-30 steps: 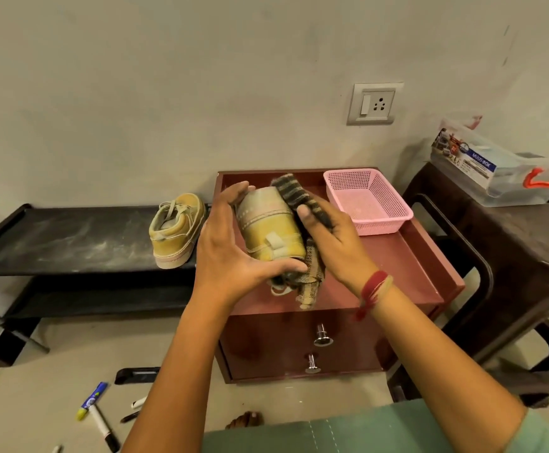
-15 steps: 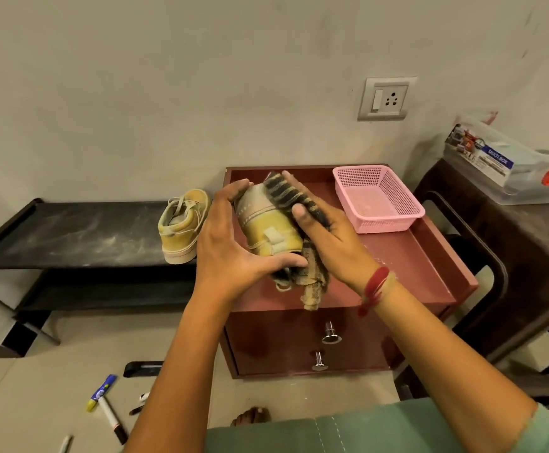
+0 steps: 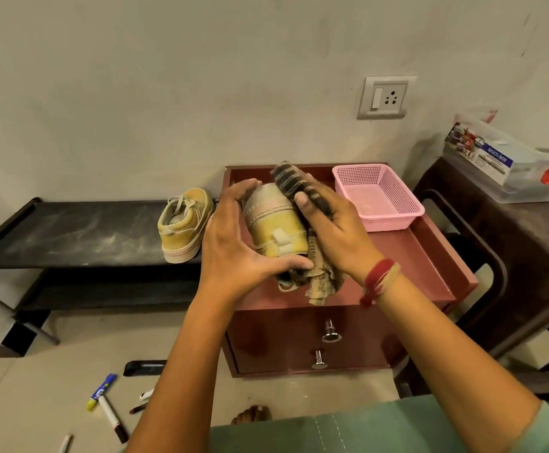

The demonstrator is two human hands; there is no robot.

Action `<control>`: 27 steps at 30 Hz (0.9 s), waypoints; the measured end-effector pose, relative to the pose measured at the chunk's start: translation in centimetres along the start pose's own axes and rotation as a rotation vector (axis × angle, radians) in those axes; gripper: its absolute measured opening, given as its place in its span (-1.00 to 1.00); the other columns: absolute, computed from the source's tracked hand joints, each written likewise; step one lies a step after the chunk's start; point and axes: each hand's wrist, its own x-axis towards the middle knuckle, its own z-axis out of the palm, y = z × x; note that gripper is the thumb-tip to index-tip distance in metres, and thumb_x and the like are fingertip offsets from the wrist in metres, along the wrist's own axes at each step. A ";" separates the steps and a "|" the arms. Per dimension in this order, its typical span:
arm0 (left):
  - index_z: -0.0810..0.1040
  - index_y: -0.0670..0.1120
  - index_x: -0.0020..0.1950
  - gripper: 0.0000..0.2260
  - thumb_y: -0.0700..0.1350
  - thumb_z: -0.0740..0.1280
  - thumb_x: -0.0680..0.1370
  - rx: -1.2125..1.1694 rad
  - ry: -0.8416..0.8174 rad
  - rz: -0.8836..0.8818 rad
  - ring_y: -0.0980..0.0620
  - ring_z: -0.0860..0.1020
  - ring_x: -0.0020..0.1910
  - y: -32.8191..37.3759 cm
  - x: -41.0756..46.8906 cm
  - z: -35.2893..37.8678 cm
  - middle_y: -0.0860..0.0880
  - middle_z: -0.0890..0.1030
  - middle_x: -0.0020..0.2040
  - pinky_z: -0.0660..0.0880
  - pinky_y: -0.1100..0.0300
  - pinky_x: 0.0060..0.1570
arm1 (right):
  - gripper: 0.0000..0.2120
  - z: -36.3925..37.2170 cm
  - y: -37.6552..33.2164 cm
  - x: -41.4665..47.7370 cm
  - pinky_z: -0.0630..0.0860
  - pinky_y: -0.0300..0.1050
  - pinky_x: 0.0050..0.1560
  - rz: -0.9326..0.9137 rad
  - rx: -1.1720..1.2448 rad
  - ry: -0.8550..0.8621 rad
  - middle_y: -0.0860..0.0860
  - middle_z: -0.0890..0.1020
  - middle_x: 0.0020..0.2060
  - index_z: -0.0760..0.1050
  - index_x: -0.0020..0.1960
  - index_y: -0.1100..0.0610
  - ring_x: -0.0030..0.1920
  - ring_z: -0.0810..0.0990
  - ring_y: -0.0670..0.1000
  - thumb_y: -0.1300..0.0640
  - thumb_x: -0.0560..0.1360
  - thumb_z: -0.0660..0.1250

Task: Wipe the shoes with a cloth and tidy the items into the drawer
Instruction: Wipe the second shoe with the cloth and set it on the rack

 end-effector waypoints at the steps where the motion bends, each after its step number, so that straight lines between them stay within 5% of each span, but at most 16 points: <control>1: 0.33 -0.18 0.34 -0.04 0.26 0.57 0.10 0.005 -0.004 0.001 0.17 0.45 0.25 0.1 -0.1 0.0 0.05 0.43 0.25 0.44 0.16 0.25 | -0.58 0.0 0.0 -0.1 0.17 -0.04 0.46 0.016 0.031 0.015 -0.05 0.41 0.35 0.36 0.37 0.06 0.46 0.21 -0.06 0.02 0.52 0.18; 5: 0.33 -0.18 0.35 -0.04 0.26 0.56 0.11 0.019 -0.021 0.013 0.21 0.45 0.22 0.1 -0.1 -0.2 0.07 0.42 0.23 0.43 0.21 0.23 | -0.65 0.8 -0.1 -0.8 0.13 -0.17 0.46 -0.141 -0.015 -0.109 -0.05 0.40 0.37 0.34 0.34 -0.02 0.46 0.18 -0.11 0.10 0.55 0.19; 9: 0.34 -0.17 0.34 -0.03 0.28 0.56 0.09 0.021 -0.003 -0.008 0.16 0.46 0.23 0.1 -0.2 -0.3 0.04 0.45 0.24 0.44 0.15 0.24 | -0.77 0.5 1.5 0.0 0.46 -0.04 0.19 0.107 0.192 0.126 -0.01 0.63 0.08 0.53 0.14 0.05 0.15 0.56 -0.04 0.05 0.57 0.18; 13: 0.37 -0.17 0.34 -0.06 0.31 0.53 0.13 0.071 -0.033 0.020 0.19 0.42 0.25 -0.3 -0.4 -0.7 0.04 0.43 0.24 0.43 0.18 0.25 | -0.81 0.9 1.6 -0.8 0.51 -0.07 0.15 0.232 0.361 0.327 -0.03 0.65 0.00 0.56 0.02 0.01 0.08 0.61 -0.05 0.02 0.58 0.19; 17: 0.40 -0.15 0.37 -0.09 0.32 0.51 0.17 0.138 -0.031 0.023 0.26 0.37 0.28 -1.2 -0.9 -2.2 0.03 0.44 0.27 0.31 0.38 0.26 | -0.77 2.5 0.2 -2.0 0.39 -0.27 0.22 0.044 0.226 0.085 -0.13 0.57 0.17 0.44 0.20 -0.11 0.23 0.48 -0.21 0.10 0.58 0.19; 21: 0.41 -0.14 0.36 -0.12 0.33 0.49 0.19 0.184 0.002 -0.030 0.20 0.41 0.23 -2.2 -2.1 -3.6 0.05 0.42 0.25 0.30 0.44 0.22 | -0.62 4.1 0.8 -1.9 0.20 0.06 0.45 0.032 0.058 -0.049 -0.06 0.42 0.37 0.34 0.36 -0.08 0.42 0.29 -0.09 0.00 0.54 0.18; 24: 0.38 -0.16 0.34 -0.10 0.34 0.47 0.18 0.214 0.026 -0.091 0.19 0.40 0.18 -2.8 -2.9 -4.4 0.07 0.40 0.20 0.31 0.53 0.13 | -0.54 4.8 0.5 -1.5 0.26 0.05 0.42 0.135 0.093 -0.032 0.00 0.44 0.35 0.37 0.38 0.06 0.39 0.34 -0.07 -0.05 0.51 0.17; 27: 0.36 -0.19 0.31 -0.11 0.33 0.48 0.18 0.221 0.008 -0.121 0.11 0.45 0.16 -3.4 -3.4 -4.9 -0.01 0.44 0.18 0.37 0.48 0.10 | -0.60 6.0 0.6 -1.9 0.11 -0.03 0.48 0.012 -0.015 -0.179 -0.13 0.33 0.40 0.27 0.37 -0.11 0.46 0.19 -0.10 -0.03 0.54 0.17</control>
